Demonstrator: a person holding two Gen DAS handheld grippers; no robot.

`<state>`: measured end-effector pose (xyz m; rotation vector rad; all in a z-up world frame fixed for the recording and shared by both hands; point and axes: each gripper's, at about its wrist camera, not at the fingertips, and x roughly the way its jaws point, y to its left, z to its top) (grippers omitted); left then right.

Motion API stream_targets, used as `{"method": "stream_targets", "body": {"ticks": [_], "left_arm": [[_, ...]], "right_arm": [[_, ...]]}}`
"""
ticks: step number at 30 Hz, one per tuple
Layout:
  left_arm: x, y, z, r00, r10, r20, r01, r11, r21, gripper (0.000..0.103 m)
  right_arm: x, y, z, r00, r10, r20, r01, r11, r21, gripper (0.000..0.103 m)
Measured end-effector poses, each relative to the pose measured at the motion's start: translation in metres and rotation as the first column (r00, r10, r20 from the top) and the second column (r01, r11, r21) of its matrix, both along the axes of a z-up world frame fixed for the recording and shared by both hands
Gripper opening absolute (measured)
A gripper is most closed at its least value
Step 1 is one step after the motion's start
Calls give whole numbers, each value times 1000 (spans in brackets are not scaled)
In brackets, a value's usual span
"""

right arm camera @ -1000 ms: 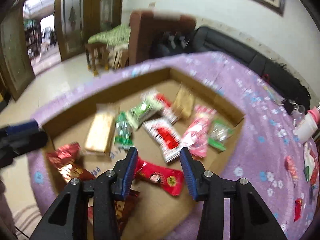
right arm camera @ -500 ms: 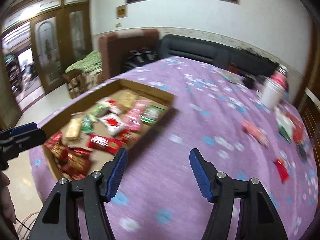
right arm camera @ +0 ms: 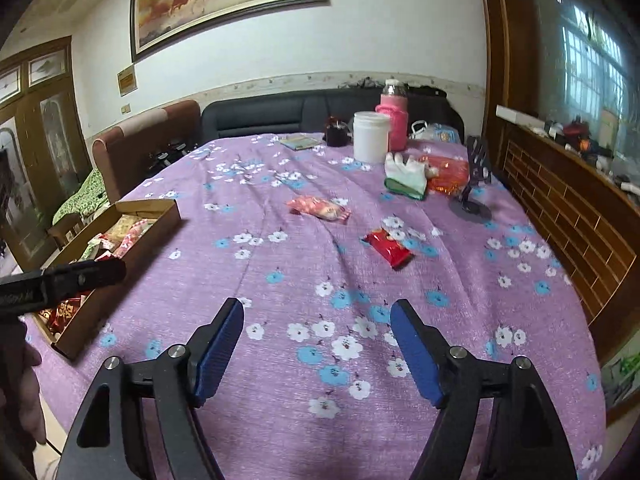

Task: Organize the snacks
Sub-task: 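Grasp the red wrapped candy bar with the right gripper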

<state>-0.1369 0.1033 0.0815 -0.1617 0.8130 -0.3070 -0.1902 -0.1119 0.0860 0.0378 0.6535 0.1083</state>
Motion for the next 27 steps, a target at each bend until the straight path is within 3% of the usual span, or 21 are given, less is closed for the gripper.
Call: {"method": "stream_targets", "body": {"ticks": [3, 8, 15, 20, 22, 27], "left_arm": [[-1, -7, -8, 1000, -22, -14, 22, 999, 23, 83], [4, -2, -20, 997, -41, -60, 41, 999, -6, 83], [8, -2, -30, 993, -83, -80, 82, 997, -7, 87], [5, 6, -29, 993, -75, -95, 71, 996, -47, 87], [2, 8, -29, 994, -67, -90, 64, 997, -30, 87], [9, 10, -35, 991, -53, -122, 51, 998, -22, 87]], "right_arm": [[9, -1, -5, 999, 27, -23, -27, 999, 19, 80], [18, 19, -9, 996, 85, -20, -85, 996, 3, 80], [30, 24, -8, 996, 85, -40, -87, 996, -37, 80], [69, -22, 10, 997, 14, -80, -13, 1000, 19, 80], [85, -40, 14, 996, -18, -86, 22, 999, 43, 80], [137, -70, -3, 983, -46, -179, 72, 988, 140, 79]]}}
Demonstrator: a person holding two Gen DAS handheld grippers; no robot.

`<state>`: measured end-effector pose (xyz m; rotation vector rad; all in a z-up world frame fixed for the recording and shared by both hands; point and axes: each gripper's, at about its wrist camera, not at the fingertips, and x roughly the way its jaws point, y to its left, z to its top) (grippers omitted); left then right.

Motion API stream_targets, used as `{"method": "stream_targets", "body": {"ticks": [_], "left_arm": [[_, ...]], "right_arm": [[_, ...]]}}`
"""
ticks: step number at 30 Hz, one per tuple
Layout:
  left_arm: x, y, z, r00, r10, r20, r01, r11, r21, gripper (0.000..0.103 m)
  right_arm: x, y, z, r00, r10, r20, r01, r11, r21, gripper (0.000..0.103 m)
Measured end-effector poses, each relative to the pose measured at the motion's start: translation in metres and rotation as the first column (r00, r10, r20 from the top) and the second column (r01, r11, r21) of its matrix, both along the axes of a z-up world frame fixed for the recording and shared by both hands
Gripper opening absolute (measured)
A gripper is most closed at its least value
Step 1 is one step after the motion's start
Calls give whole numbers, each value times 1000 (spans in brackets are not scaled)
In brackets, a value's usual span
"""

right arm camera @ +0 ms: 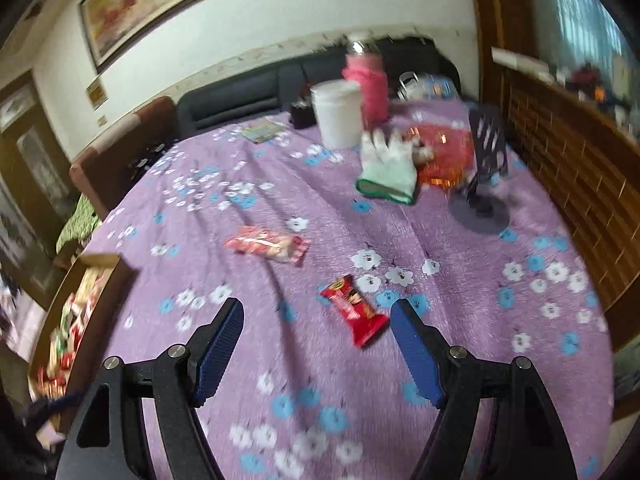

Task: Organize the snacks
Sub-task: 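Grasp the red wrapped candy bar with the right gripper, then grasp the pink candy packet with the left gripper while the right holds the red bar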

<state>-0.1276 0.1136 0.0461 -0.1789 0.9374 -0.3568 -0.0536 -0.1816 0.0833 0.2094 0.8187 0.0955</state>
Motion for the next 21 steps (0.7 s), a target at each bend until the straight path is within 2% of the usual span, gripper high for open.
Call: {"method": "stream_targets", "body": {"ticks": [4, 9, 12, 13, 14, 17, 21], "left_arm": [[10, -5, 5, 1000, -13, -1, 13, 1000, 7, 87], [37, -15, 27, 999, -30, 15, 30, 1000, -7, 87], [71, -27, 40, 999, -33, 21, 33, 999, 9, 87], [84, -34, 43, 999, -39, 23, 38, 999, 22, 87], [99, -44, 45, 999, -48, 24, 47, 998, 42, 87], [141, -77, 44, 996, -91, 19, 89, 992, 89, 87], [207, -126, 28, 976, -213, -39, 215, 974, 68, 87]], "right_arm": [[31, -10, -21, 998, -34, -46, 34, 999, 0, 79], [47, -6, -48, 997, 13, -82, -11, 1000, 21, 66], [48, 1, -59, 993, 41, -110, -42, 999, -7, 51], [47, 2, -60, 994, 37, -104, -40, 999, -24, 41], [47, 2, -60, 994, 36, -106, -40, 999, -30, 23], [47, -6, -62, 993, 27, -112, -25, 1000, 18, 21], [46, -8, -62, 993, 33, -111, -29, 999, 42, 21]]}}
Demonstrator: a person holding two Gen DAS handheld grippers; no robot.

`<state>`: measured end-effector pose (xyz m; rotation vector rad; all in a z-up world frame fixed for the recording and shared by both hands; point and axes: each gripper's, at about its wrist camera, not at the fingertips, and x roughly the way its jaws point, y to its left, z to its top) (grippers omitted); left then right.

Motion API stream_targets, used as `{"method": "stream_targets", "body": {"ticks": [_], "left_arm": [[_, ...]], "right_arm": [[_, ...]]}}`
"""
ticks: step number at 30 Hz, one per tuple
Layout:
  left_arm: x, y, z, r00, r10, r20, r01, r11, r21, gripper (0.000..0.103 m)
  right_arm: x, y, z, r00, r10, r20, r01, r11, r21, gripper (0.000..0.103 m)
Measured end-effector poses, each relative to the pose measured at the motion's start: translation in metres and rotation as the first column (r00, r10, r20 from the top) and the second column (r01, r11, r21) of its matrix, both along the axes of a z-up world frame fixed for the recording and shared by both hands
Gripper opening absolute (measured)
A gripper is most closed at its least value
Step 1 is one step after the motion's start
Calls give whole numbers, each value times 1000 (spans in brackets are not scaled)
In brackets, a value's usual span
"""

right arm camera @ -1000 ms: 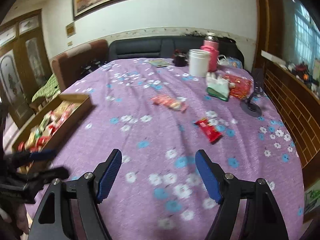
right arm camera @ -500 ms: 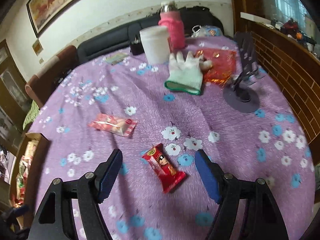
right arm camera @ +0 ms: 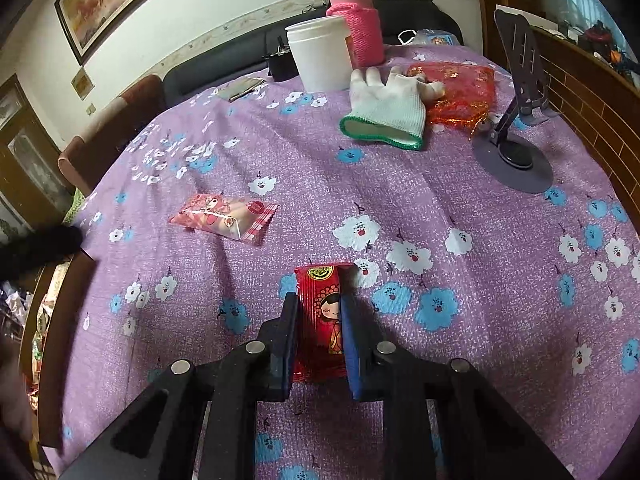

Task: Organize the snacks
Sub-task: 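Grasp the pink candy packet with the left gripper while the right holds the red bar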

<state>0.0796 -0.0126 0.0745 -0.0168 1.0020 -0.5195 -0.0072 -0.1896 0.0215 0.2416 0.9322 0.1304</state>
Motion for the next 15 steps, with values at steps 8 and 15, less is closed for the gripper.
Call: {"method": "stream_targets", "body": {"ticks": [8, 15], "left_arm": [[71, -40, -57, 984, -63, -167, 80, 992, 100, 87], [21, -25, -53, 959, -187, -212, 203, 978, 55, 65]], "right_arm": [[4, -12, -1, 1000, -3, -28, 6, 995, 99, 21], [2, -13, 0, 999, -11, -44, 16, 993, 115, 21]]}}
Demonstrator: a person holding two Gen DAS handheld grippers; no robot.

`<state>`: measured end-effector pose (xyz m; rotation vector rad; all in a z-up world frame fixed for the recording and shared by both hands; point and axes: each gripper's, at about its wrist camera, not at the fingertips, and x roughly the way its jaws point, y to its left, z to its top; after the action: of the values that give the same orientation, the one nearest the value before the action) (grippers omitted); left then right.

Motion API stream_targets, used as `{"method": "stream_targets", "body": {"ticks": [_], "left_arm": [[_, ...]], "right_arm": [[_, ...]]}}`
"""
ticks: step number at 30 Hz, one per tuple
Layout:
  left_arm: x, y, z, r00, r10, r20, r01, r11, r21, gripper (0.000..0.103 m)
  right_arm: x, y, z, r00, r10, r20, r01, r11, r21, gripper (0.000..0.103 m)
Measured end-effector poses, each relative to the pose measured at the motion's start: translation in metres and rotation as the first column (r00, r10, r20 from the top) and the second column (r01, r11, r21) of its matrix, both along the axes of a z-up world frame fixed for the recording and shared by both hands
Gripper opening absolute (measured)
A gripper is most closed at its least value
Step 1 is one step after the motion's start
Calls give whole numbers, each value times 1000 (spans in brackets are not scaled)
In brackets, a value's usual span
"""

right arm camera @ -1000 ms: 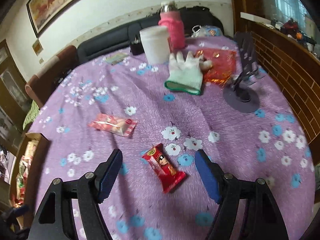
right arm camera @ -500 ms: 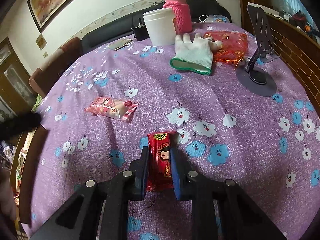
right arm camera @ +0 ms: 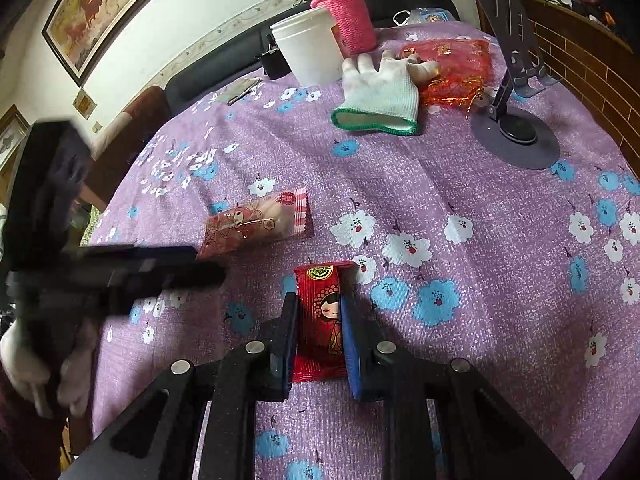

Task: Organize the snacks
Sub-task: 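Grasp the pink candy packet with the left gripper while the right holds the red bar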

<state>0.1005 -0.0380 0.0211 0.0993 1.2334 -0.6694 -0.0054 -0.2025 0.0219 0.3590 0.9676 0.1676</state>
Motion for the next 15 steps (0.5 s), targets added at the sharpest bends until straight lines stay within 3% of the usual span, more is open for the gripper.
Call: {"method": "stream_targets", "body": {"ticks": [6, 11, 15], "left_arm": [[-9, -12, 18, 974, 12, 228, -32, 996, 83, 70], [0, -50, -1, 957, -83, 278, 27, 979, 201, 70], [-1, -61, -8, 957, -97, 273, 40, 977, 208, 69]], "right_arm": [[-3, 4, 2, 1000, 0, -6, 0, 999, -38, 21], [-4, 7, 3, 1000, 7, -10, -8, 997, -71, 22], [-4, 8, 3, 1000, 10, -8, -11, 996, -84, 21]]}}
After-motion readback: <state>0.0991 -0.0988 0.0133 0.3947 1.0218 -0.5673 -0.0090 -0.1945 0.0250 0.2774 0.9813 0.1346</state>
